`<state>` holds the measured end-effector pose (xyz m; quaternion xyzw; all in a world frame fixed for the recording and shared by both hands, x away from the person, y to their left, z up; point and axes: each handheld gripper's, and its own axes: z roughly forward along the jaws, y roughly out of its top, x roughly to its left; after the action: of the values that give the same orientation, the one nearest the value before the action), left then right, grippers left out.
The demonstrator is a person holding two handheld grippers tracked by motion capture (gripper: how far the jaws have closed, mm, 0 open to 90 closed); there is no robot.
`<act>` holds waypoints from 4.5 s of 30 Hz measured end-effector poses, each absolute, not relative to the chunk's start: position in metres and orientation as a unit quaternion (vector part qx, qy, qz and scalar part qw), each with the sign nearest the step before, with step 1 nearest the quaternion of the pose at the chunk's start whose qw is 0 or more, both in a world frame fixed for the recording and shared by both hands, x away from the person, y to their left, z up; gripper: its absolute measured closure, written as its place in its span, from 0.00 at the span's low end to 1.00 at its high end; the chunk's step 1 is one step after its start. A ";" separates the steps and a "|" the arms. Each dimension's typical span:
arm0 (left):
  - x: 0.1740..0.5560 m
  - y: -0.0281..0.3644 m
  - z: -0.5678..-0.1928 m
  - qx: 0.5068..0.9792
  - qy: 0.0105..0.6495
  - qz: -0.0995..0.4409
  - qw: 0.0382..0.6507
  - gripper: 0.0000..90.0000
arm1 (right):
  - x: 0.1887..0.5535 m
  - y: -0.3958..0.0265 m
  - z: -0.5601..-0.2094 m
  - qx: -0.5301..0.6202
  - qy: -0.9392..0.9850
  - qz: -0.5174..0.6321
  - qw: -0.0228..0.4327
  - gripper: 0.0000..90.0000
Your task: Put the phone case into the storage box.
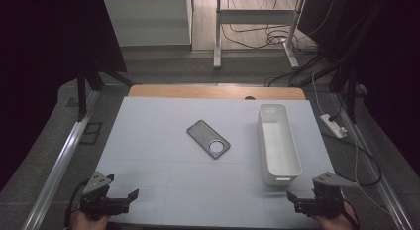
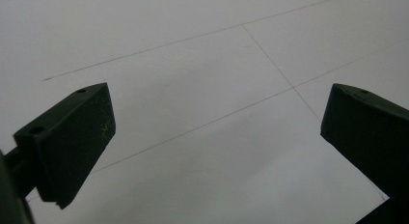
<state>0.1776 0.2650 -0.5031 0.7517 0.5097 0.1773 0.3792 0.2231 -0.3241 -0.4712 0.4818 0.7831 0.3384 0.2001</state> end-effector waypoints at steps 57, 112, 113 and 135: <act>0.218 0.249 -0.489 0.780 0.475 0.127 0.387 0.00 | 0.220 -0.322 -0.471 0.470 0.791 0.333 0.205 0.00; 0.322 0.189 -0.471 0.828 0.419 0.089 0.363 0.00 | 0.221 -0.323 -0.471 0.468 0.794 0.333 0.199 0.00; 0.324 0.187 -0.471 0.828 0.419 0.088 0.361 0.00 | 0.221 -0.323 -0.471 0.467 0.794 0.334 0.199 0.00; 0.366 0.161 -0.462 0.845 0.391 0.098 0.351 0.00 | 0.220 -0.323 -0.471 0.465 0.794 0.338 0.199 0.00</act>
<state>0.3661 0.1606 -0.4615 0.8449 0.3911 0.0981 0.3515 0.2203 -0.3228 -0.4714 0.4646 0.7939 0.3378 0.1993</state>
